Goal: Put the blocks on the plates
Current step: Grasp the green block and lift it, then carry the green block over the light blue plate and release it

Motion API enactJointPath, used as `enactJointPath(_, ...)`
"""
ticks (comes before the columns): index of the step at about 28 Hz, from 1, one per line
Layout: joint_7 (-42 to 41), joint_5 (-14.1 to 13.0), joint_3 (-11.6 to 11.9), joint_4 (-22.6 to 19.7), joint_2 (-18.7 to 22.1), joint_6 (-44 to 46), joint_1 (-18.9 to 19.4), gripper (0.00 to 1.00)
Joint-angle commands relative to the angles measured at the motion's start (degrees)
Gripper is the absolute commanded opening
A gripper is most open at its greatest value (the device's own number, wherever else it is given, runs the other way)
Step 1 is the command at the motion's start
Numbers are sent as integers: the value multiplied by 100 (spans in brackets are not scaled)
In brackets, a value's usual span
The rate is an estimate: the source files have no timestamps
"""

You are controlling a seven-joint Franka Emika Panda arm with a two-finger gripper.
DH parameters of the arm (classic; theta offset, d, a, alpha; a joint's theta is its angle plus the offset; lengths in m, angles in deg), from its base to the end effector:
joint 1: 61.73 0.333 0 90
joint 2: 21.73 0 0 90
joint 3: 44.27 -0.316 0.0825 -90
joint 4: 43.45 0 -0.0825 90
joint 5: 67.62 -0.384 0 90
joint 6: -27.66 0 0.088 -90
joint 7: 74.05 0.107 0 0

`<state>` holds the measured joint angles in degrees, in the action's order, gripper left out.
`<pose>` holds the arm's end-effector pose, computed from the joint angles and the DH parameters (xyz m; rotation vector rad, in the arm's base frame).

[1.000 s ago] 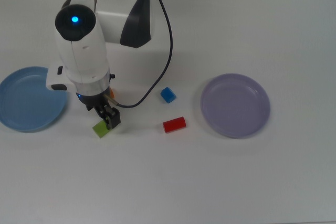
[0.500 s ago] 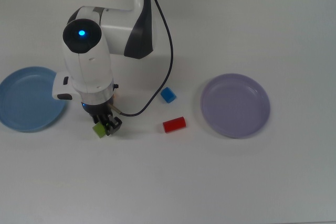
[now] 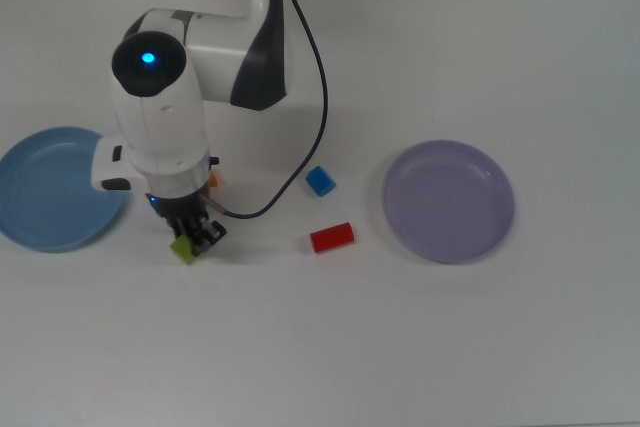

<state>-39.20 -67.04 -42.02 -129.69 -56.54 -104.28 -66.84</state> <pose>0.7209 -0.0883 0.3298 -2.9107 1.0981 -0.2997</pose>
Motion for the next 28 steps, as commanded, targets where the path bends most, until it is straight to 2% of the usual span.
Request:
enactJointPath(1, -469, -128, 20, -60, 440, 440, -305, 0)
enactJointPath(8, -1364, -391, 29, -51, 827, 1099, -823, 0)
enactJointPath(15, -1542, -445, 38, -59, 608, 986, -1158, 0)
enactJointPath(22, -1498, -471, 55, -218, 511, 292, -1483, 0)
enactJointPath(25, -1534, -629, 56, -218, 493, 168, -1545, 0)
enactJointPath(28, -1542, -629, 56, -218, 493, 168, -1545, 9)
